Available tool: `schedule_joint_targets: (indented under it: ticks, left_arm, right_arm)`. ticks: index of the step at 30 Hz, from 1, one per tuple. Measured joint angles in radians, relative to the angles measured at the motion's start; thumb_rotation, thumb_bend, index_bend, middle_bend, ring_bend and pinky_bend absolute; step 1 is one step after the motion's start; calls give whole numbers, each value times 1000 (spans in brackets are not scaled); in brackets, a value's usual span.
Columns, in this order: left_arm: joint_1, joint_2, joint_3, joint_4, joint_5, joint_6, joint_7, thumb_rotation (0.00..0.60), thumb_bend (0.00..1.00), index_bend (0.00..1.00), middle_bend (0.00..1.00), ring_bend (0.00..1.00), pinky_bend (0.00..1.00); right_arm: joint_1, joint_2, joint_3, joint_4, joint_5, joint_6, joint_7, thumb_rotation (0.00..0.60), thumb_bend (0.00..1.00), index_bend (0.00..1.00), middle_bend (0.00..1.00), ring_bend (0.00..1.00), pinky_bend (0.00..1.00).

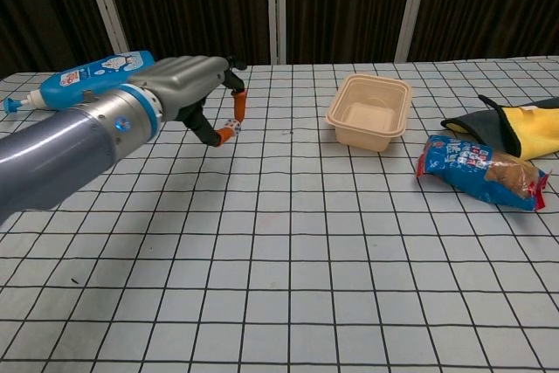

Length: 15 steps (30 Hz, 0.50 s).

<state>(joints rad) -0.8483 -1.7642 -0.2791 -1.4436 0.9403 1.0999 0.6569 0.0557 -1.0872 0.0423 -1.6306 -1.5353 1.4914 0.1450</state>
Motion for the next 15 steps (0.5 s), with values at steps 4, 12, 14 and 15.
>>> schedule_joint_targets:
  ticks: [4,12,14,15]
  left_arm:
    - [84,121,66,-178,92,91,-17,600,545,609,0,0,0]
    - [197,241,187,-307,269,180,-95,600,485,347,0,0,0]
    - [207,251,193,-320,281,187,-100,600,435,212,0,0,0]
    - [211,256,194,-325,285,190,-101,600,416,153,0,0,0]
  right_arm:
    - [-1,-6,-4,1,-2,-1,-14,600,97,128,0,0,0]
    - [-12,-9,-13,-9,-22,21,-31,600,97,130,0,0,0]
    - [-15,-7,-14,-13,-29,28,-32,600,97,130,0,0,0]
    - [-16,-6,-15,-14,-32,31,-33,600,98,130,0,0,0]
